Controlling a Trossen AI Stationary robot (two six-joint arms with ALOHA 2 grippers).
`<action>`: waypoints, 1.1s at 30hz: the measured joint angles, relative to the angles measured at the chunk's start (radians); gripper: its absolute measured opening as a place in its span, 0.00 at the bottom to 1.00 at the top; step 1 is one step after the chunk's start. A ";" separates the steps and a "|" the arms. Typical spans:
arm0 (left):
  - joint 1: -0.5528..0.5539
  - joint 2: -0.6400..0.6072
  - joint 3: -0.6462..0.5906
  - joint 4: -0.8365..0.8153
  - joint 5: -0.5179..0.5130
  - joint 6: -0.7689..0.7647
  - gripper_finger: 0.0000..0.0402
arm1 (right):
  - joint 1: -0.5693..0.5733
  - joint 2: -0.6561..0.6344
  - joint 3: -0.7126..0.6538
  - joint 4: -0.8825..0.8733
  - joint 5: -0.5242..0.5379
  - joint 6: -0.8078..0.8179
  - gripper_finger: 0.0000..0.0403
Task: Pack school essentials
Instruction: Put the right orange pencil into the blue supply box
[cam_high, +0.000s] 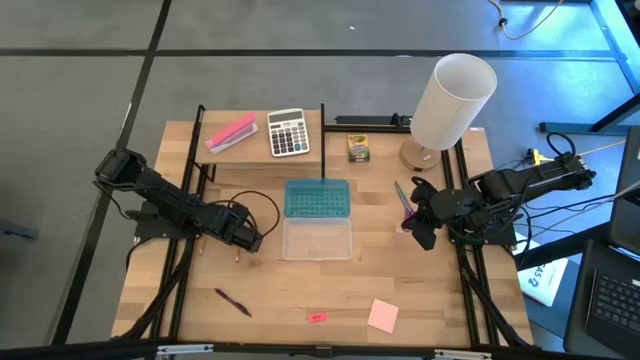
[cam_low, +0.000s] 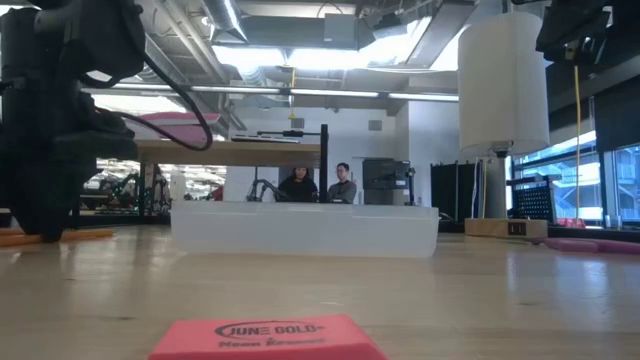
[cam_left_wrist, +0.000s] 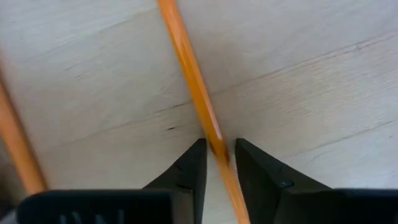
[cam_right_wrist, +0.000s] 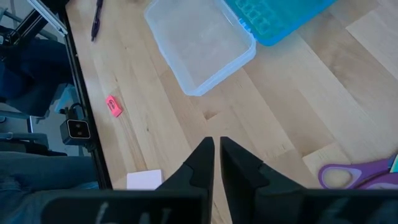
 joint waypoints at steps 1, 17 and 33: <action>0.000 0.000 0.000 0.000 0.000 0.000 0.16 | 0.000 0.000 0.000 0.000 0.000 0.000 0.07; 0.000 -0.004 0.000 -0.001 0.003 0.000 0.03 | 0.000 0.000 0.000 0.000 0.000 0.000 0.07; 0.000 -0.045 0.024 -0.009 0.023 0.068 0.03 | 0.000 0.000 0.000 0.000 0.000 -0.023 0.07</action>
